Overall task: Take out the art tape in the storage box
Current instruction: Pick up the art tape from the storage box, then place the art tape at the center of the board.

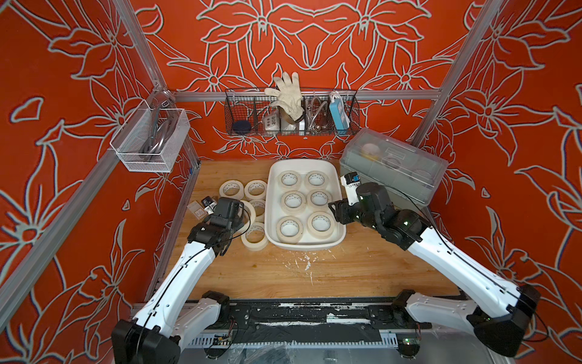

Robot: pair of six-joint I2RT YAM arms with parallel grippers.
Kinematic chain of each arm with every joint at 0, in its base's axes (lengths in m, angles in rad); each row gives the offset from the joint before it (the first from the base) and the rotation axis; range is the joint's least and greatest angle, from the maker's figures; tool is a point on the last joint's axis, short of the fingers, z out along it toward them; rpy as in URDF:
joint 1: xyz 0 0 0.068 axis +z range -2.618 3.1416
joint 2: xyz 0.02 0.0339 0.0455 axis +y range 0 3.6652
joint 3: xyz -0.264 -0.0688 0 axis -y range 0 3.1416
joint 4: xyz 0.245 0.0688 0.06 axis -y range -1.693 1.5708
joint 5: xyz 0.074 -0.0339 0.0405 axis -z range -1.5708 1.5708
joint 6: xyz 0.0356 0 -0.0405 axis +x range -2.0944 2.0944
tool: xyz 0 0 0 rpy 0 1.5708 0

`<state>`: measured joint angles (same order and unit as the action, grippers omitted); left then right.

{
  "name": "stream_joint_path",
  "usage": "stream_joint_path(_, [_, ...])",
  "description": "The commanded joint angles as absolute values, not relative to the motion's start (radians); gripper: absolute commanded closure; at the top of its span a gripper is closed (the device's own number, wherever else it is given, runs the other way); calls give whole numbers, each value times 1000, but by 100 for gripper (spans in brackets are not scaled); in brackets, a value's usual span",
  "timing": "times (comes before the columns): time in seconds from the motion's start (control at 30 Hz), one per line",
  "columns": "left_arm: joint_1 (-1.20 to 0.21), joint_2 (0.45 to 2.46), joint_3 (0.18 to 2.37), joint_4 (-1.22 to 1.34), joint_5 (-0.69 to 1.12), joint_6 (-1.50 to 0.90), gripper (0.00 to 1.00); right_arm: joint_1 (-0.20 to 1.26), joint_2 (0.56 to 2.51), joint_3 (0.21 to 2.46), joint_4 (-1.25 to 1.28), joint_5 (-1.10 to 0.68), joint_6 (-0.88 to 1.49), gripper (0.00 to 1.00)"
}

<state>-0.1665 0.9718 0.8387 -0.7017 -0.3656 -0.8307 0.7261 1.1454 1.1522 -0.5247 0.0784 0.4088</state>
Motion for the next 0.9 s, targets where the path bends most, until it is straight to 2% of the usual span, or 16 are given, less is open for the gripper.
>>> stream_joint_path(0.0, [-91,936,783,-684,-386,-981,100,714,1158,1135,-517,54,426,41])
stream_joint_path(0.3, [77,952,603,-586,-269,-1085,100,692,1173,1118,-516,17,438,41])
stream_joint_path(0.87, [122,1206,571,-392,-212,-1088,100,665,1186,1104,-514,-18,443,40])
